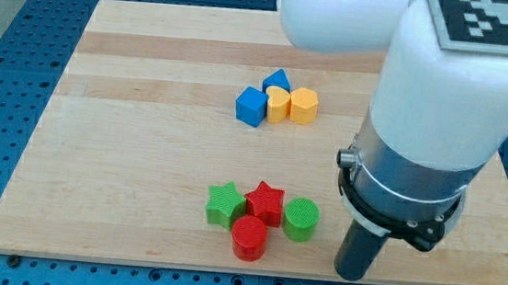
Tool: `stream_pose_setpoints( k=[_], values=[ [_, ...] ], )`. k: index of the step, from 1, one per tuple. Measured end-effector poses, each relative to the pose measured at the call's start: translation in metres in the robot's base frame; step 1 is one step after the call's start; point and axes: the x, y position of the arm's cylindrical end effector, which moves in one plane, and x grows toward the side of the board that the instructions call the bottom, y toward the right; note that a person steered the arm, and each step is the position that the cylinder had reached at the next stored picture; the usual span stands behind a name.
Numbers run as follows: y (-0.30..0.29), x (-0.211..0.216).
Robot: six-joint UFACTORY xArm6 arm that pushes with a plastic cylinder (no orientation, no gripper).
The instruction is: Separate the green star from the red circle
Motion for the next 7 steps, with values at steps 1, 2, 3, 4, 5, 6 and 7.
stream_pose_setpoints(
  k=[1, 2, 3, 4, 5, 6, 7],
  values=[
    [0.0, 0.0],
    [-0.027, -0.001],
    [-0.06, -0.003],
    [-0.072, -0.003],
    [-0.098, -0.003],
    [-0.128, -0.003],
    [-0.156, -0.004]
  ],
)
